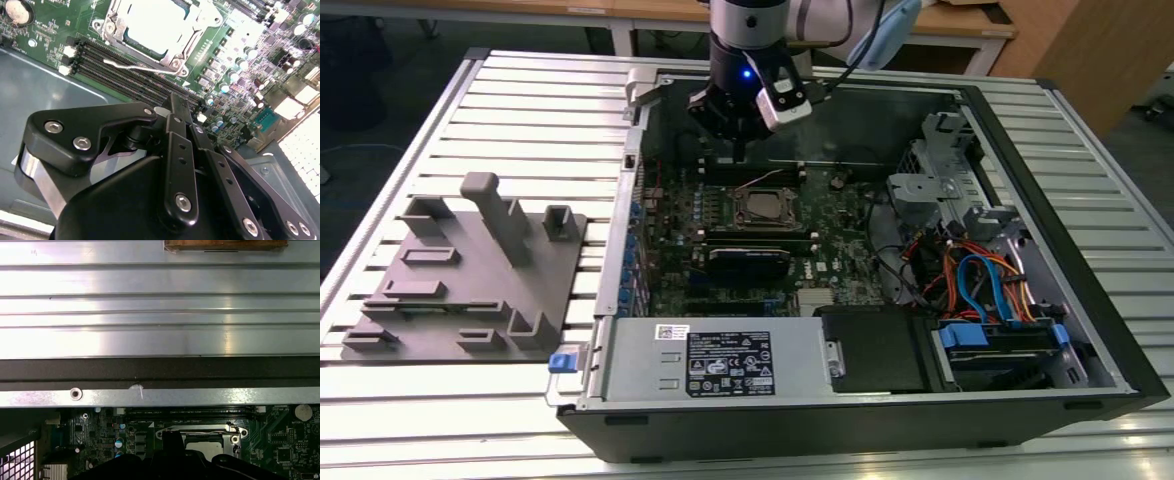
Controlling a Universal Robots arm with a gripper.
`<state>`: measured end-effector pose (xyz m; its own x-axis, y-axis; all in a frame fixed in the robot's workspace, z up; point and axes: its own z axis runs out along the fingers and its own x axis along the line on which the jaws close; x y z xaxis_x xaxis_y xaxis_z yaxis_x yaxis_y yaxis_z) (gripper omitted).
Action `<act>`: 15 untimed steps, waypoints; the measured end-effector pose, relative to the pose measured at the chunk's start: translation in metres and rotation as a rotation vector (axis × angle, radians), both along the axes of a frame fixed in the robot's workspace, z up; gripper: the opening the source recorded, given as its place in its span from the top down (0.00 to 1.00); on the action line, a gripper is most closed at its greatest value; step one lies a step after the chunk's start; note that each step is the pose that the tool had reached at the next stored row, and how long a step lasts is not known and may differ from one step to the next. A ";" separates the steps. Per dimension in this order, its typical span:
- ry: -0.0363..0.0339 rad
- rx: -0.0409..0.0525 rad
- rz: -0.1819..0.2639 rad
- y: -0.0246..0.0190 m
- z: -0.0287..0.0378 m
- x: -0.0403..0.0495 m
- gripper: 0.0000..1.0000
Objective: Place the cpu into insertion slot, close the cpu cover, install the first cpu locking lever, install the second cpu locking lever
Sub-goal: 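Install the first cpu locking lever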
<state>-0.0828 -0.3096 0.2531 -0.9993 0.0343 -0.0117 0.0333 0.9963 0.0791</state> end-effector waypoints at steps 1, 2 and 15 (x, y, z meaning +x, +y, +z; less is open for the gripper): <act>-0.0002 0.0009 0.000 -0.0001 -0.0001 0.0000 0.89; -0.0001 0.0008 0.000 0.0000 -0.0001 0.0000 0.89; 0.0001 0.0008 -0.003 0.0000 -0.0072 0.0039 0.89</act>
<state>-0.0789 -0.3096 0.2459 -0.9992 0.0371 -0.0116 0.0361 0.9961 0.0800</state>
